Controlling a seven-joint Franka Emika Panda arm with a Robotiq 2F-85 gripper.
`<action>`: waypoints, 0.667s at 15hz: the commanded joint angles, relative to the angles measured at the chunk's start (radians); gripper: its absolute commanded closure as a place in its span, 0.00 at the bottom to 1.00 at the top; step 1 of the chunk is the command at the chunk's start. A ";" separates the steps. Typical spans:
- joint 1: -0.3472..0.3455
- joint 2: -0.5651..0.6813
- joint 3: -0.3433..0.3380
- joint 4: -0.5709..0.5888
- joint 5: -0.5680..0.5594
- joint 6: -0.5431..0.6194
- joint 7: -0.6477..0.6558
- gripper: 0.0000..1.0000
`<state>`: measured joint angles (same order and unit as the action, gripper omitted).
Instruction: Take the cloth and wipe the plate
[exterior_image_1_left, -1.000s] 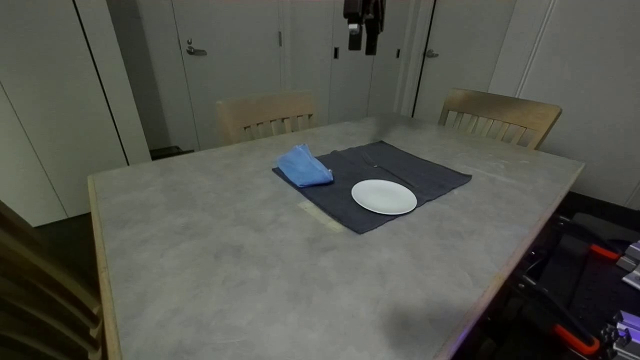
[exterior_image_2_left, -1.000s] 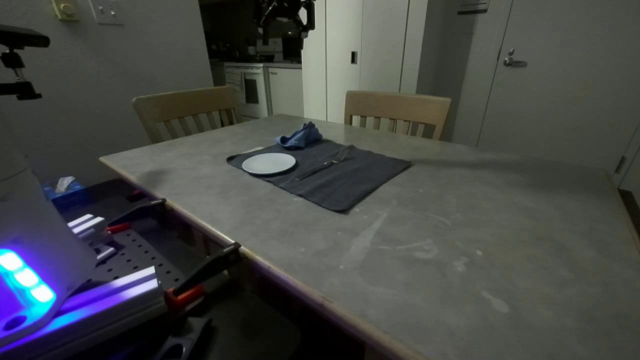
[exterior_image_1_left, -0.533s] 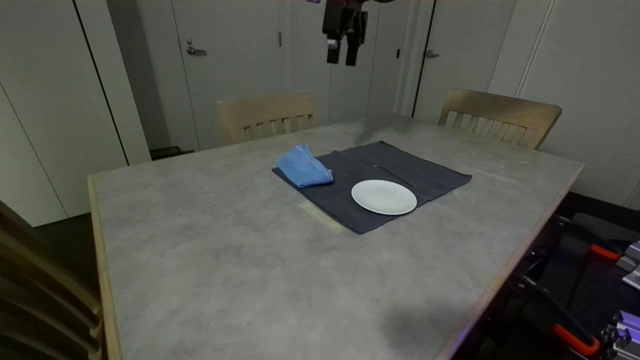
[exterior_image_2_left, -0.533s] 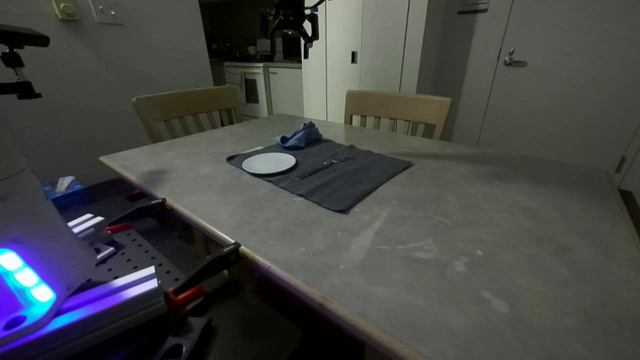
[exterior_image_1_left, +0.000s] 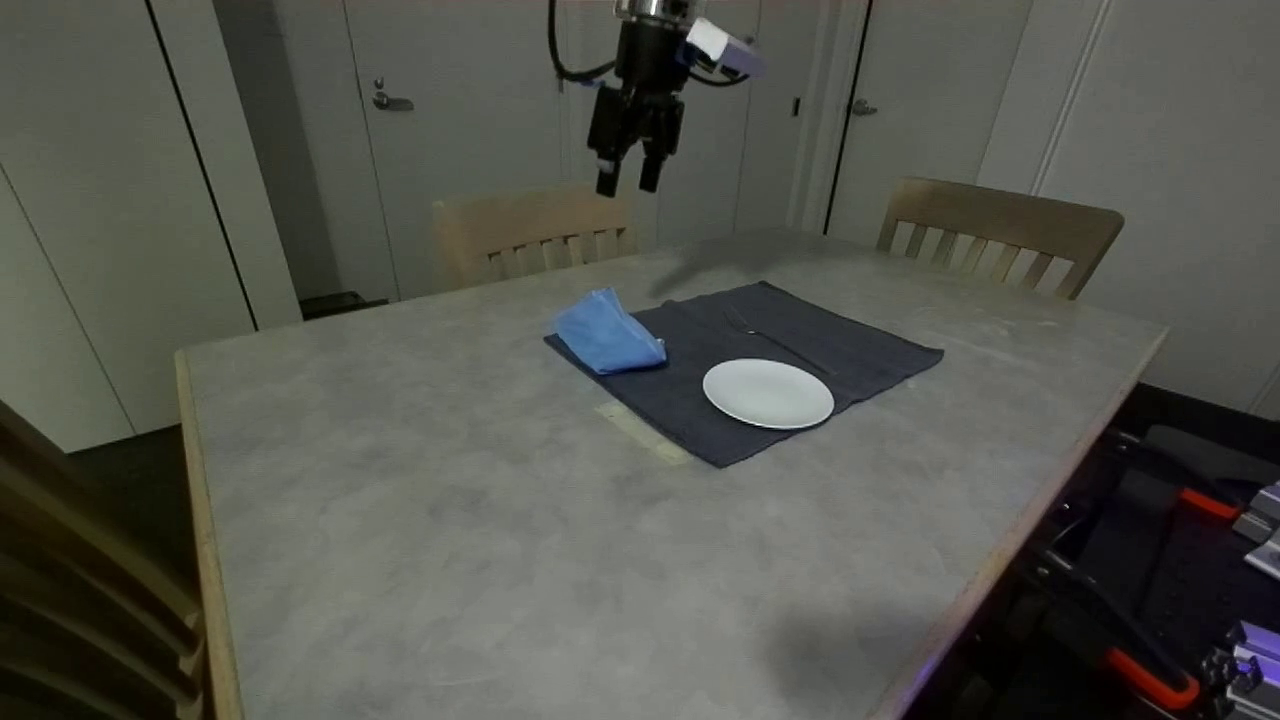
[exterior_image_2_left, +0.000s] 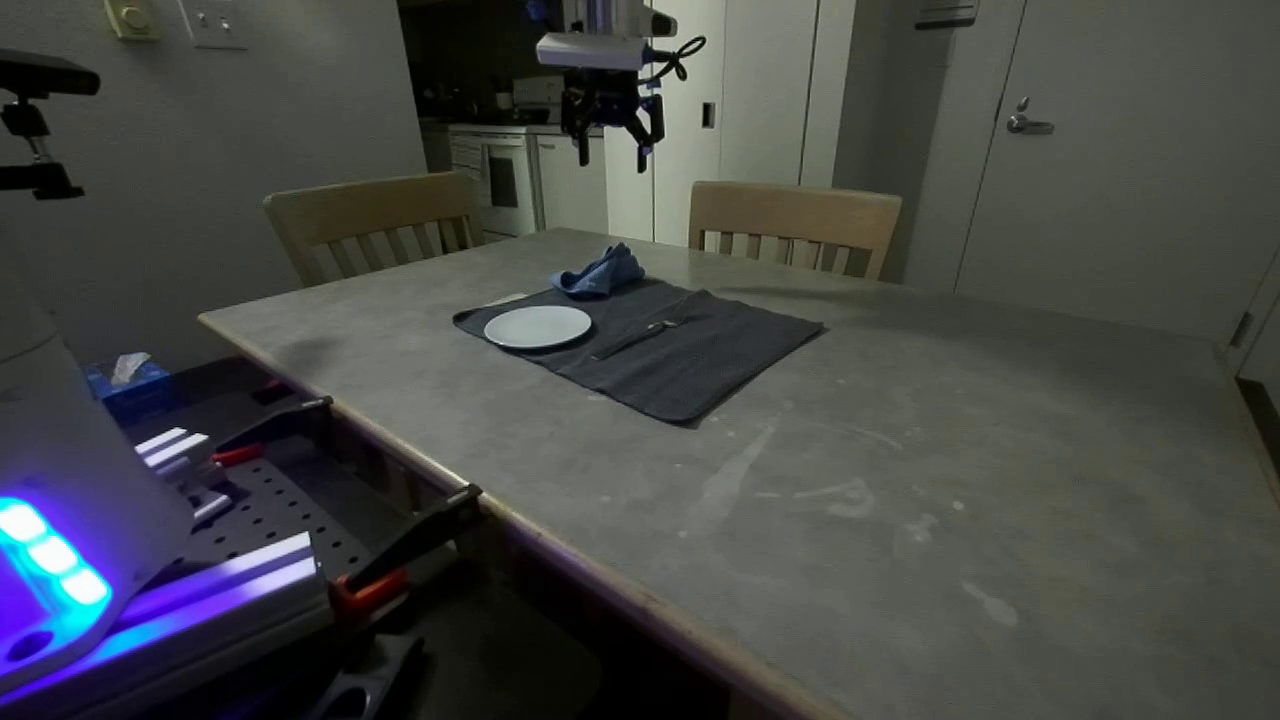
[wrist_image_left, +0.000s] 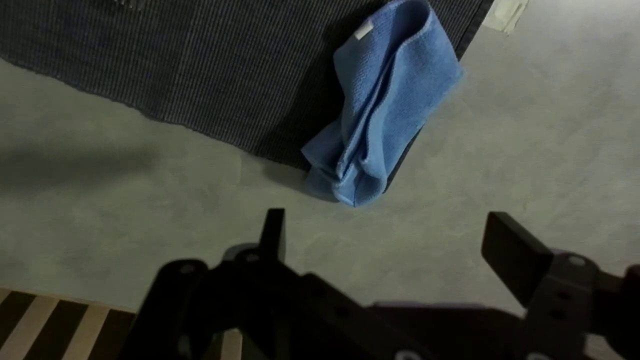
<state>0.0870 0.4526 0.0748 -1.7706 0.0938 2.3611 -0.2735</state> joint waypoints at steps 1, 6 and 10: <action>-0.034 0.090 0.035 0.059 0.033 -0.004 0.023 0.00; -0.068 0.186 0.056 0.086 0.091 0.010 0.042 0.00; -0.095 0.261 0.082 0.128 0.140 0.010 0.033 0.00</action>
<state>0.0247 0.6514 0.1210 -1.6964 0.1984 2.3677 -0.2344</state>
